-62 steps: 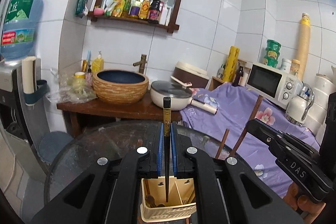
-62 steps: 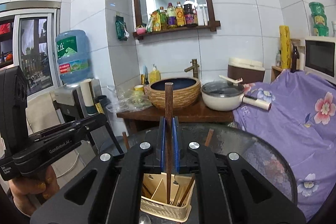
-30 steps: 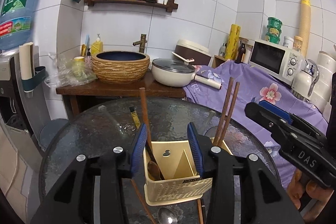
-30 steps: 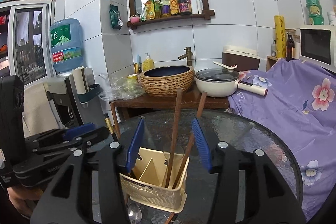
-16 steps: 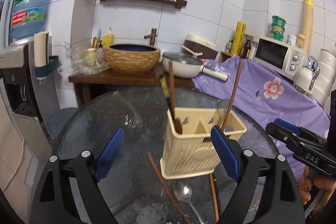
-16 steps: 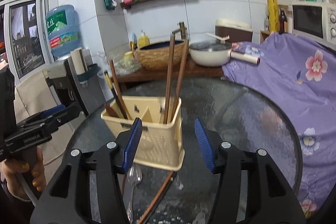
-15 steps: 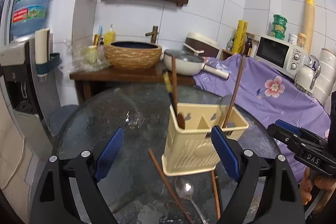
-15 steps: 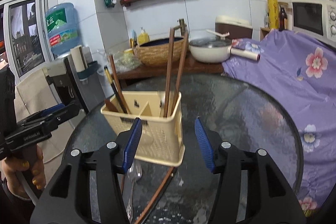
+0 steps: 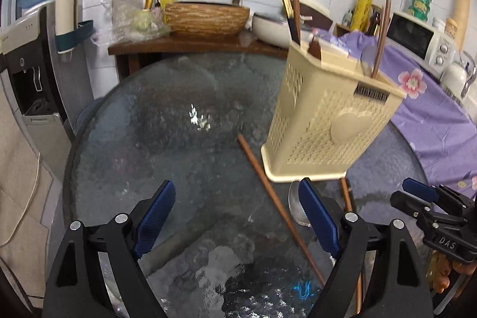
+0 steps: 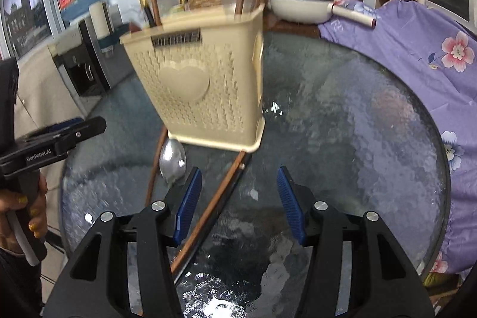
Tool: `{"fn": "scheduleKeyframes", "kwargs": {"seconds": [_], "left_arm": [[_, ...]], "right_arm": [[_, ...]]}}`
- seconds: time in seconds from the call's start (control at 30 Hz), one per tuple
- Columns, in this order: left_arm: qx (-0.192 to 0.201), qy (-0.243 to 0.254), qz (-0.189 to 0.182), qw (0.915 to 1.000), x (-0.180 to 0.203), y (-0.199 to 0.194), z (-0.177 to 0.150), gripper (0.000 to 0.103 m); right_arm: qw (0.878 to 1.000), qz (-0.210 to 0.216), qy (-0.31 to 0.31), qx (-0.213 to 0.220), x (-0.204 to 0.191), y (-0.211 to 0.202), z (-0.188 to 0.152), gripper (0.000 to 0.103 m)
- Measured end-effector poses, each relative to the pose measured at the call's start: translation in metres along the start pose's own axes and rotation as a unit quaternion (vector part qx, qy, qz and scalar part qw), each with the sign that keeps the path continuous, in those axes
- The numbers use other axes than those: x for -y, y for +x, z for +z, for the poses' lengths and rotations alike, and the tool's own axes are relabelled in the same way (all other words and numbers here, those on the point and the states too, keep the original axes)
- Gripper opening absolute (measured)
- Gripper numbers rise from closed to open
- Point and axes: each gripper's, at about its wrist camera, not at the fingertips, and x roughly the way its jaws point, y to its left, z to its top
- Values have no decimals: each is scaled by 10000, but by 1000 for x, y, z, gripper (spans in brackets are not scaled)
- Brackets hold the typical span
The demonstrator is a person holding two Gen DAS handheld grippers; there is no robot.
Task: Organize utensils
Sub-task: 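Move left tool to a brown wooden chopstick while right tool reaches a black chopstick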
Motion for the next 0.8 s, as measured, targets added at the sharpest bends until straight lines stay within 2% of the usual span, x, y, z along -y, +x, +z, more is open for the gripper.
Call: {"fn": "scheduleKeyframes", "kwargs": {"seconds": [0.07, 0.33, 0.63, 0.8], "left_arm": [[-135, 64, -12, 9999, 3, 8, -5, 76], [-376, 152, -59, 9992, 7, 23, -18, 73], [-549, 163, -38, 9984, 10, 36, -23, 70], [-544, 84, 35, 9985, 0, 39, -18, 69]], "right_arm": [[9998, -22, 0, -192, -3, 12, -7, 53], [9977, -159, -136, -639, -14, 36, -28, 43], [9965, -243, -180, -777, -10, 42, -27, 38], [9964, -117, -67, -842, 1, 42, -23, 36]]}}
